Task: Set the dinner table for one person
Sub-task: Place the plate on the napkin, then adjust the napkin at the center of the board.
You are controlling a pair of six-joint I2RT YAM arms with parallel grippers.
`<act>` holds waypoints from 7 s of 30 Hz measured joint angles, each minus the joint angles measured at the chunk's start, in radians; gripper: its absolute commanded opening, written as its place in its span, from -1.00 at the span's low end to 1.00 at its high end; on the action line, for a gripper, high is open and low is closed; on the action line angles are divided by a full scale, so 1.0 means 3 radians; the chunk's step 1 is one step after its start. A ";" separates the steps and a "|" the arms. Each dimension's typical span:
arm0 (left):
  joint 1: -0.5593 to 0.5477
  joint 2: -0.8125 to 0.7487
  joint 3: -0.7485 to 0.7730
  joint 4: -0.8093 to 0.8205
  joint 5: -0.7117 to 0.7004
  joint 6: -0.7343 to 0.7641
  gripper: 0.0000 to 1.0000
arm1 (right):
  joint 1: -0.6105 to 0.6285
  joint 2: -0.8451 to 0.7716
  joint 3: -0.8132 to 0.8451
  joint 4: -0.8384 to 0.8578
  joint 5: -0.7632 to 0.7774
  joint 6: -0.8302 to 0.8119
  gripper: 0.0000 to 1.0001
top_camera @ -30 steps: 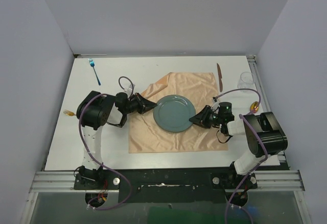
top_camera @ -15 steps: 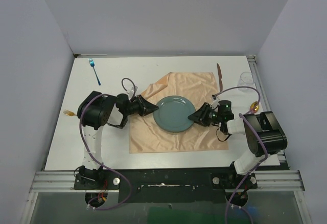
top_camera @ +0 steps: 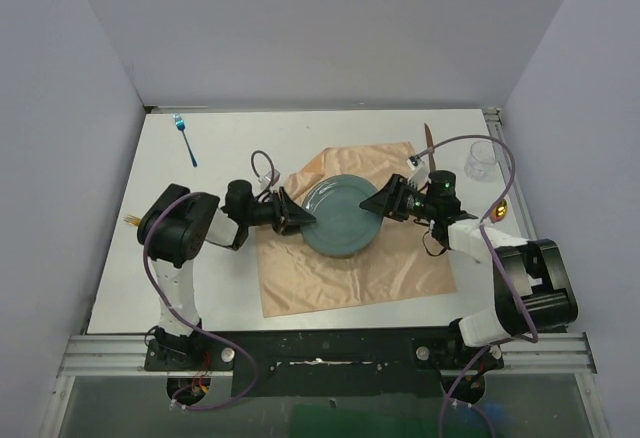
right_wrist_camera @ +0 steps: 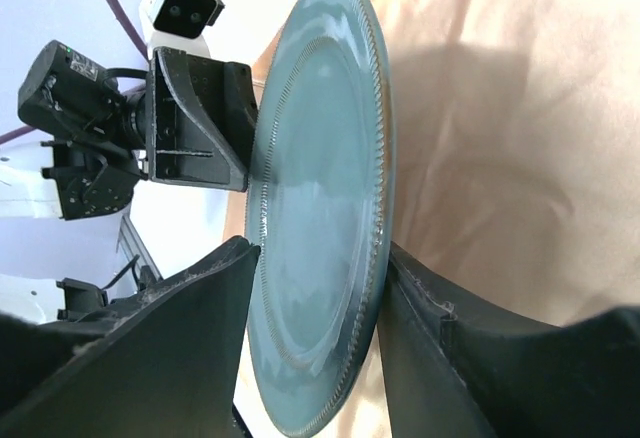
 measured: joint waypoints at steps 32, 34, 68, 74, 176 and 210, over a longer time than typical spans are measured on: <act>0.0062 0.0322 0.0209 -0.0282 0.0065 0.0219 -1.00 | -0.0097 0.0627 -0.0146 0.0409 0.0034 0.0125 -1.00; 0.0062 0.0360 0.0258 -0.0252 0.0065 0.0196 -1.00 | -0.0112 0.0673 -0.0142 0.0432 0.0042 0.0113 -1.00; -0.0028 0.0450 0.0909 -0.1266 0.0066 0.0801 -0.46 | -0.0328 0.0884 -0.0136 0.0299 0.0100 -0.0144 -1.00; -0.0039 0.0444 0.0945 -0.1277 0.0093 0.0800 -0.34 | -0.0403 0.0928 -0.0136 0.0356 0.0014 -0.0175 -0.64; 0.0195 0.0557 0.1932 -0.1818 -0.1682 0.1123 -0.22 | -0.0778 -0.0122 -0.0150 -0.0526 0.0345 -0.0632 -0.21; 0.0058 0.0974 0.2623 -0.2211 -0.1750 0.1471 -1.00 | -0.0792 -0.0155 -0.0164 -0.0678 0.0427 -0.0739 -0.21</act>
